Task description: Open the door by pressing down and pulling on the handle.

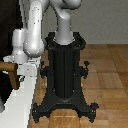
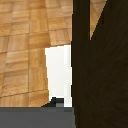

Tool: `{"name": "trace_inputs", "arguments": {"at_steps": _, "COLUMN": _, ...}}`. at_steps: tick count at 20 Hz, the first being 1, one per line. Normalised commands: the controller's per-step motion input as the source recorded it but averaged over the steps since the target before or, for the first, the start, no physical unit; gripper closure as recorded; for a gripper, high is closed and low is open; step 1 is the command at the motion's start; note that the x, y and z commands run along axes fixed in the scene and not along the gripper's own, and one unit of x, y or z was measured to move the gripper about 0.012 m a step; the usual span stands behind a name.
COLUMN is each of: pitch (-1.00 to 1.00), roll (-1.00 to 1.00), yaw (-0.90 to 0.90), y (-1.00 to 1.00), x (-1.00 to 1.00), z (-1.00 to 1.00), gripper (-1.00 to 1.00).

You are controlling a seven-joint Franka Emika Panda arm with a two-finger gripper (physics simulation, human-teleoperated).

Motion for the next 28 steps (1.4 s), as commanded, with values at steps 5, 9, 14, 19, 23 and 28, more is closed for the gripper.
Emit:
{"name": "trace_inputs", "arguments": {"at_steps": 5, "pitch": 0.00, "roll": 0.00, "yaw": 0.00, "y": 0.40, "x": 0.00, "z": 0.00, "gripper": 1.00}}
{"name": "trace_inputs", "arguments": {"at_steps": 9, "pitch": 0.00, "roll": 0.00, "yaw": 0.00, "y": 1.00, "x": 0.00, "z": 0.00, "gripper": 1.00}}
{"name": "trace_inputs", "arguments": {"at_steps": 14, "pitch": 0.00, "roll": 0.00, "yaw": 0.00, "y": 1.00, "x": 0.00, "z": 0.00, "gripper": 1.00}}
{"name": "trace_inputs", "arguments": {"at_steps": 19, "pitch": 0.00, "roll": 0.00, "yaw": 0.00, "y": 1.00, "x": 0.00, "z": 0.00, "gripper": 1.00}}
{"name": "trace_inputs", "arguments": {"at_steps": 23, "pitch": 0.00, "roll": 0.00, "yaw": 0.00, "y": 1.00, "x": 0.00, "z": 0.00, "gripper": 1.00}}
{"name": "trace_inputs", "arguments": {"at_steps": 28, "pitch": 0.00, "roll": 0.00, "yaw": 0.00, "y": 1.00, "x": 0.00, "z": 0.00, "gripper": 1.00}}
